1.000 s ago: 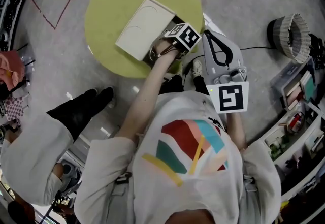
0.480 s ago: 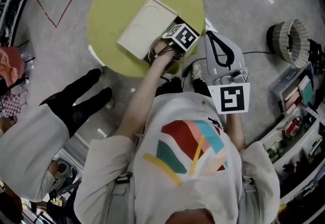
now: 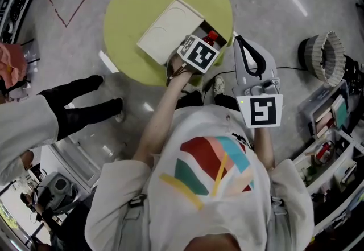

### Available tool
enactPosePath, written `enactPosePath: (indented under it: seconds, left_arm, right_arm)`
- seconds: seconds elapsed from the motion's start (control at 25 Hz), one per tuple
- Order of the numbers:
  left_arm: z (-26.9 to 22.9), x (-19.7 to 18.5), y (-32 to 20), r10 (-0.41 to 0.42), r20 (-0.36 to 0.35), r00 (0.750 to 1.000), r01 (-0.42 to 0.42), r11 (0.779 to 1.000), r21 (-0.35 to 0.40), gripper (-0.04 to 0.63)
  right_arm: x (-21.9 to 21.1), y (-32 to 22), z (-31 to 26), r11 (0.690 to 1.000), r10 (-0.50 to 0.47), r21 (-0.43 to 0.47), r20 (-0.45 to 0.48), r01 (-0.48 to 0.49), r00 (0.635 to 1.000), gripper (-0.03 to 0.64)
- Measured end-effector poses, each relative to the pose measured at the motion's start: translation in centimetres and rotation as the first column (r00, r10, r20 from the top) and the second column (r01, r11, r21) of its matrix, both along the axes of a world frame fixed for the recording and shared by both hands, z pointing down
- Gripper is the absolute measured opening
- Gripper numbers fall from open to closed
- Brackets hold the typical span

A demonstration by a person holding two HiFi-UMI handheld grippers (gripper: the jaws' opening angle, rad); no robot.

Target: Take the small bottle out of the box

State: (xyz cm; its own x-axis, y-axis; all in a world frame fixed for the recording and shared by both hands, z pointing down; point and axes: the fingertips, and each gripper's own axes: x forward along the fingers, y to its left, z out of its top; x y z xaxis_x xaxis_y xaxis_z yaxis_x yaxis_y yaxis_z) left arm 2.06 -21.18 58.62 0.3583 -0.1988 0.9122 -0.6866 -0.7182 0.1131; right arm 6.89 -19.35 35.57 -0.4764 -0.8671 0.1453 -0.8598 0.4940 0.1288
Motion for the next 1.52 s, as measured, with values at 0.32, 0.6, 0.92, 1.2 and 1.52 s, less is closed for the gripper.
enactPosePath:
  seconds: [0.32,0.6,0.92,1.2,1.52]
  left_arm:
    - [-12.5,-0.8,-4.8,-0.116,-0.283,0.952,0.219,0.904,0.366,0.219]
    - [-23.8,-3.4,-5.6,-0.098,-0.471,0.877,0.399,0.694,0.599,0.221]
    - [-32.5,-8.1,-3.4,-0.076,-0.588,0.805,0.557,0.436,0.707,0.221]
    - [-34.7,-10.8,-0.7,-0.032,-0.605,0.795,0.594,0.244,0.767,0.221]
    - [-34.4,-12.2,0.8,-0.039,-0.598,0.8,0.594,0.184,0.783,0.221]
  right_arm:
    - [-0.9,-1.6,-3.8,0.996,-0.006,0.093,0.006,0.005,1.0,0.005]
    - [-1.8,-2.3,-7.9,0.979,-0.021,0.203,0.016,0.017,1.0,0.005]
    - [-2.2,-2.1,-9.6,0.969,-0.006,0.245,0.066,-0.011,0.998,0.005]
    - [-2.4,-2.2,-9.7,0.967,-0.008,0.255,0.082,-0.014,0.997,0.005]
    - [-3.4,-2.0,-8.8,0.969,-0.015,0.246,0.062,0.0,0.998,0.004]
